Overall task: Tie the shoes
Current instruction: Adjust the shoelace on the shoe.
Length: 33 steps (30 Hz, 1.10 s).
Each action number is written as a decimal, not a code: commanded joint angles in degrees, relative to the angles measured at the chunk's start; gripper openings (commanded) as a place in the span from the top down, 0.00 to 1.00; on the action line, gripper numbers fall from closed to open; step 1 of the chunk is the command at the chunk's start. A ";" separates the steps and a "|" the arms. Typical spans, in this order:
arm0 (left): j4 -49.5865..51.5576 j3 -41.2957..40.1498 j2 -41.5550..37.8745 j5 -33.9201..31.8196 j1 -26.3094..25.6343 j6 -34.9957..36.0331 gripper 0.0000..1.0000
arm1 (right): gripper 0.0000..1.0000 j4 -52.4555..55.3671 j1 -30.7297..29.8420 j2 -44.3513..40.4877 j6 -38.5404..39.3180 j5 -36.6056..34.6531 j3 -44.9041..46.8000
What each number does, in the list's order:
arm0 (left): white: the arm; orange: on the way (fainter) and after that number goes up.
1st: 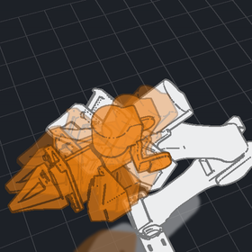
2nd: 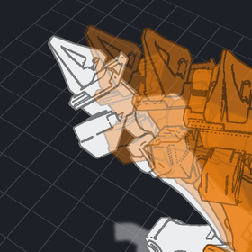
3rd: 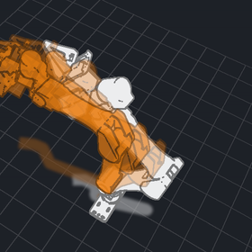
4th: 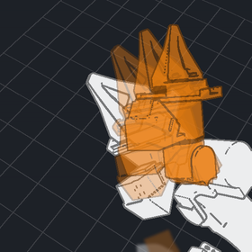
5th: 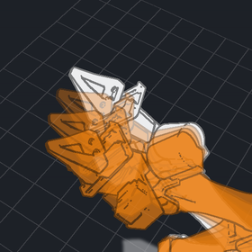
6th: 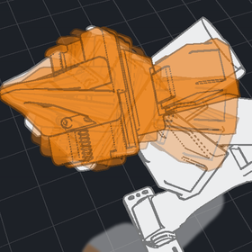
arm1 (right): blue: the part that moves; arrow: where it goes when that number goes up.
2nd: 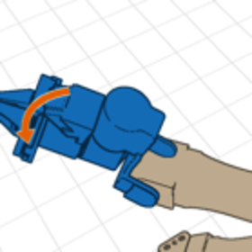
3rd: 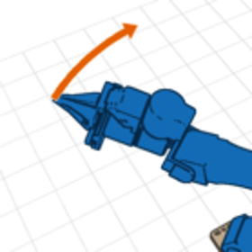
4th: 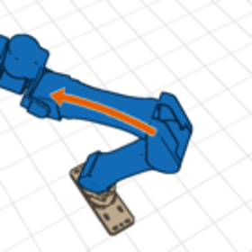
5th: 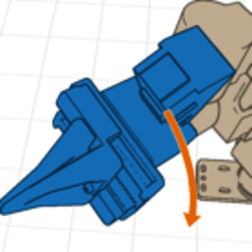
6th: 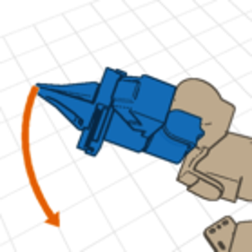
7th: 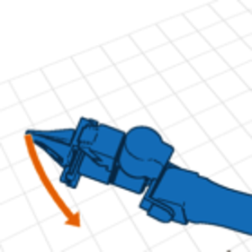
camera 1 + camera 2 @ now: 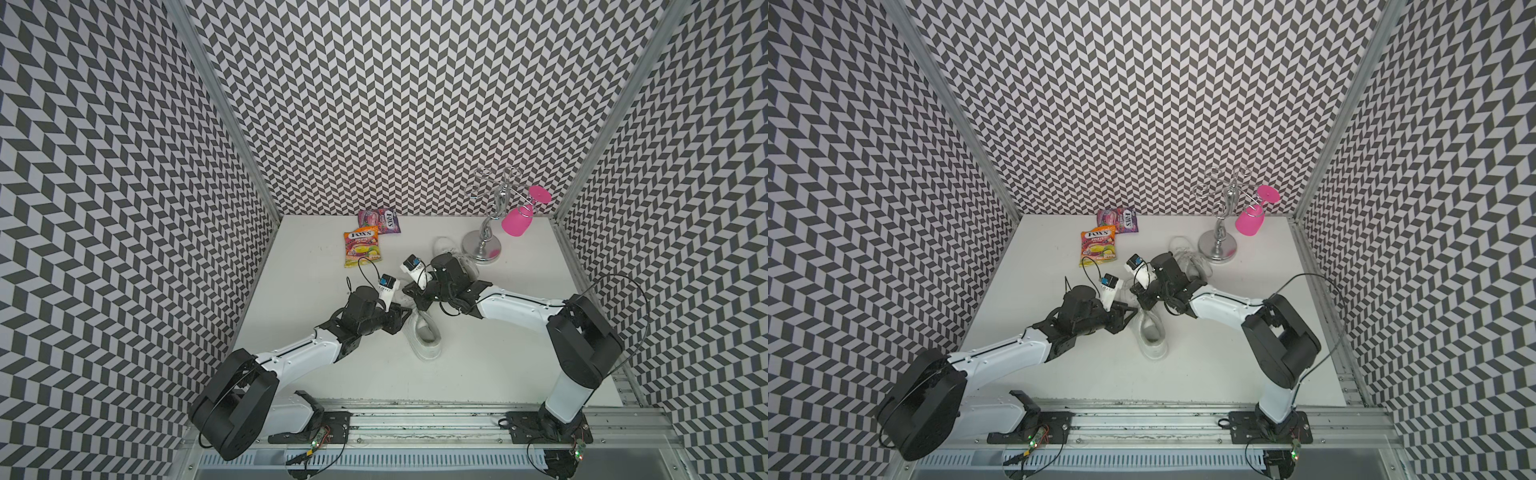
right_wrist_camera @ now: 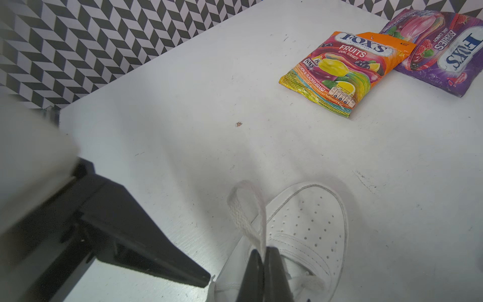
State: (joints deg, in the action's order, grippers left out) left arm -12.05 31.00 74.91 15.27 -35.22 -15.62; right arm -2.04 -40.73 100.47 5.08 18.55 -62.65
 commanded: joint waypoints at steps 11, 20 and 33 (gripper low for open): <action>-5.99 1.36 5.48 7.92 1.38 -0.37 0.71 | 1.00 -2.31 0.12 -2.91 0.03 0.74 1.57; -3.12 0.92 3.08 5.48 2.11 1.00 1.00 | 1.00 -2.43 0.12 -3.24 0.02 0.53 1.67; 1.62 -4.74 -8.79 1.02 2.07 -2.33 1.00 | 1.00 -2.60 0.12 -3.61 -0.92 -0.79 1.74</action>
State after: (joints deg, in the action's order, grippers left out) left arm -12.97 28.05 68.16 17.93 -33.34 -16.60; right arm -2.17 -40.73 98.91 4.82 18.39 -61.63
